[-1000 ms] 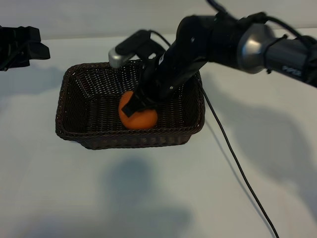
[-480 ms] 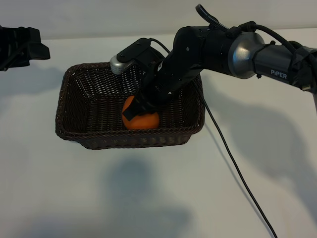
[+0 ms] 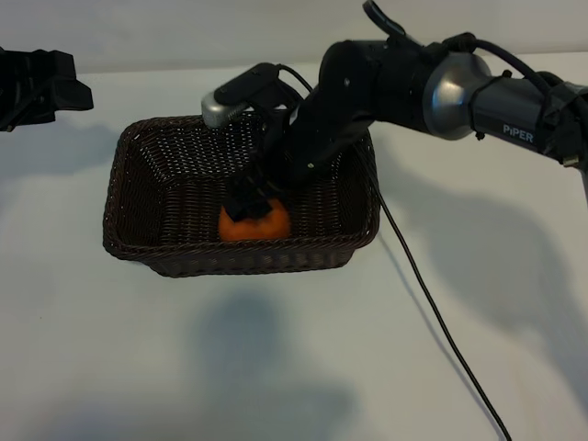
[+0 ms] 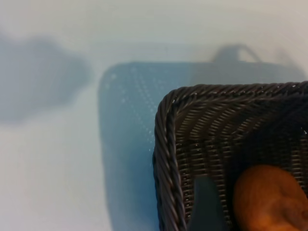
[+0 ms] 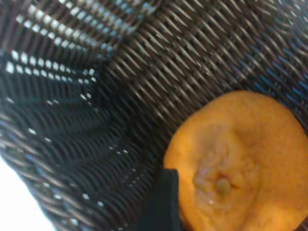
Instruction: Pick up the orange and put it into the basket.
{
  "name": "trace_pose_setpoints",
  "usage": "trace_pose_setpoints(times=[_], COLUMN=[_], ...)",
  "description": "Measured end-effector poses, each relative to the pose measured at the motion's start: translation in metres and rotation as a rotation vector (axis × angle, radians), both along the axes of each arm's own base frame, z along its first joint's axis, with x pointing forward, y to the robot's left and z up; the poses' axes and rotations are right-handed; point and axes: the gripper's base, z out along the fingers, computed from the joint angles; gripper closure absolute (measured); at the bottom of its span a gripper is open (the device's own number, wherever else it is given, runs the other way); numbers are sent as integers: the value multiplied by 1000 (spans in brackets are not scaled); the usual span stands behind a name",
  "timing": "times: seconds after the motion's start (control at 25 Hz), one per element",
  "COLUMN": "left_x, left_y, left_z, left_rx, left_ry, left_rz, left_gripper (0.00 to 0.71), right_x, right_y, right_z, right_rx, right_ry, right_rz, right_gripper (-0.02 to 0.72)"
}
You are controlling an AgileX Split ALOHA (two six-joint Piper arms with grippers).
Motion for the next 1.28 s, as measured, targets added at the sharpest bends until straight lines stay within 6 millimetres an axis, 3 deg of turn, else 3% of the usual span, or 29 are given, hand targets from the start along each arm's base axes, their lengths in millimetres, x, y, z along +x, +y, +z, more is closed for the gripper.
trace_pose_setpoints(times=[0.48,0.84,1.28], left_x=[0,0,0], left_y=[0,0,0], left_z=[0,0,0], left_rx=[1,1,0], left_ry=[0,0,-1], left_rz=[-1,-1,-1], left_gripper=[183,183,183], right_x=[5,11,6], right_y=[-2,-17,-39], right_z=[57,93,134], right_rx=[-98,-269,-256], right_ry=[86,15,-58], right_rz=[-22,-55,-193], right_gripper=[100,106,106])
